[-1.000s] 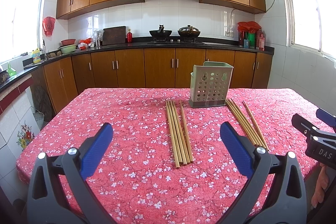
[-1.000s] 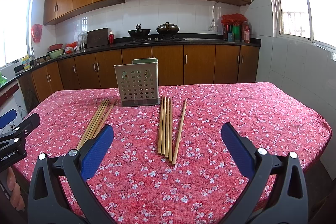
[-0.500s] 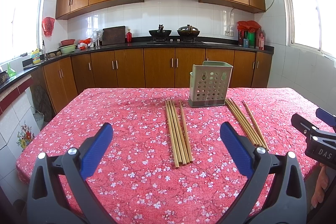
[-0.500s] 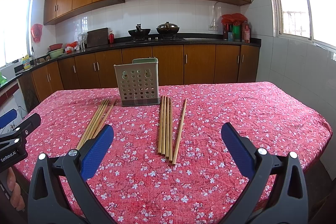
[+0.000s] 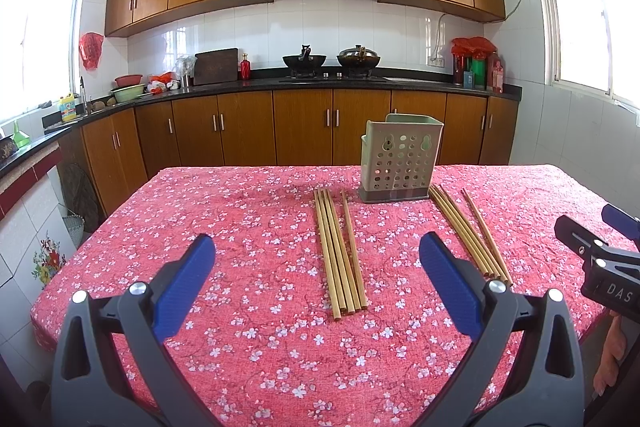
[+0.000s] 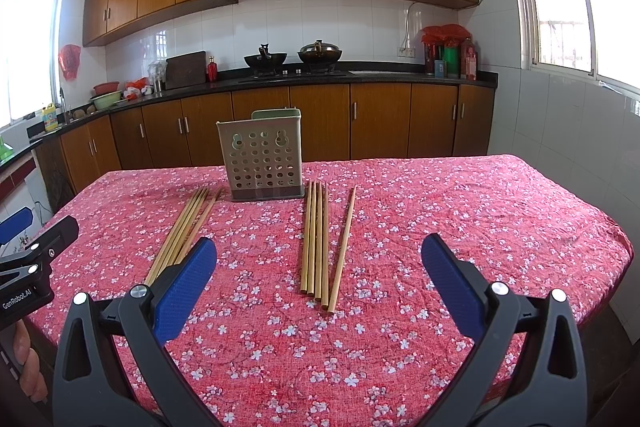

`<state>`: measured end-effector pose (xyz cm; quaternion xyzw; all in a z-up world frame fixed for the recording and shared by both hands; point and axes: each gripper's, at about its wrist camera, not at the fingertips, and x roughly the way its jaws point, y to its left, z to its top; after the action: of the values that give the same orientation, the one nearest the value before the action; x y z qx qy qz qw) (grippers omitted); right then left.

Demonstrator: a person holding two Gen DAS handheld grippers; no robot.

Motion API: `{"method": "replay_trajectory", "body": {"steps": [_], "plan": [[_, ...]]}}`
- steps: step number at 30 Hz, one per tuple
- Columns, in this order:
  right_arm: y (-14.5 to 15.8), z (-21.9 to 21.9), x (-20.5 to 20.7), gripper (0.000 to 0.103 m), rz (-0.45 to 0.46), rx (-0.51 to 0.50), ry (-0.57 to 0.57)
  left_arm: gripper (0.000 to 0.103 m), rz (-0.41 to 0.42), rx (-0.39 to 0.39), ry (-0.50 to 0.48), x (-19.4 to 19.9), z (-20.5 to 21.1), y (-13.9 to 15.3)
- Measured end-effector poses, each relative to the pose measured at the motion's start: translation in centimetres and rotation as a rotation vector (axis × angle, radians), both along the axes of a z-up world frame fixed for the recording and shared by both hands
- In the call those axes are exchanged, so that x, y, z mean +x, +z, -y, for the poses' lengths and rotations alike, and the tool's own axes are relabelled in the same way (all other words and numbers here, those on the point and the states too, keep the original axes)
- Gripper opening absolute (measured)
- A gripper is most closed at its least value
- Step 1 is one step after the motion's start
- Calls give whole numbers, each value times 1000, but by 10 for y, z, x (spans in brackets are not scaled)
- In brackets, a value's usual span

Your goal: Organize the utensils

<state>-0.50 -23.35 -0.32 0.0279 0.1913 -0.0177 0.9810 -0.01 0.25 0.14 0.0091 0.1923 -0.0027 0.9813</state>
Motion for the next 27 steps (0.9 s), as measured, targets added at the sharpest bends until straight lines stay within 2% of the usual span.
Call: {"method": "replay_trajectory", "body": {"steps": [8,16,18,20,21,22,23,25,27], "plan": [[-4,1,9,101,-27,9,-11,99,-28,-2,15,13,1,-18],[-27,36,56,99,-208,90,-73,99,-213,-19,110,67,-32,-39],[-31,44,73,87,-253,88,-94,99,-258,-27,117,84,-39,-44],[-38,50,93,65,-317,92,-102,94,-297,-40,110,100,-45,-49],[-43,52,105,60,-356,100,-97,88,-321,-49,97,109,-47,-51],[-46,53,114,50,-381,107,-92,79,-340,-56,84,115,-47,-54],[-50,53,122,45,-403,114,-88,75,-360,-65,70,121,-48,-56],[-58,51,136,39,-443,130,-63,64,-401,-91,37,131,-49,-62],[-65,47,147,39,-476,135,-44,57,-437,-118,11,140,-48,-68]]}}
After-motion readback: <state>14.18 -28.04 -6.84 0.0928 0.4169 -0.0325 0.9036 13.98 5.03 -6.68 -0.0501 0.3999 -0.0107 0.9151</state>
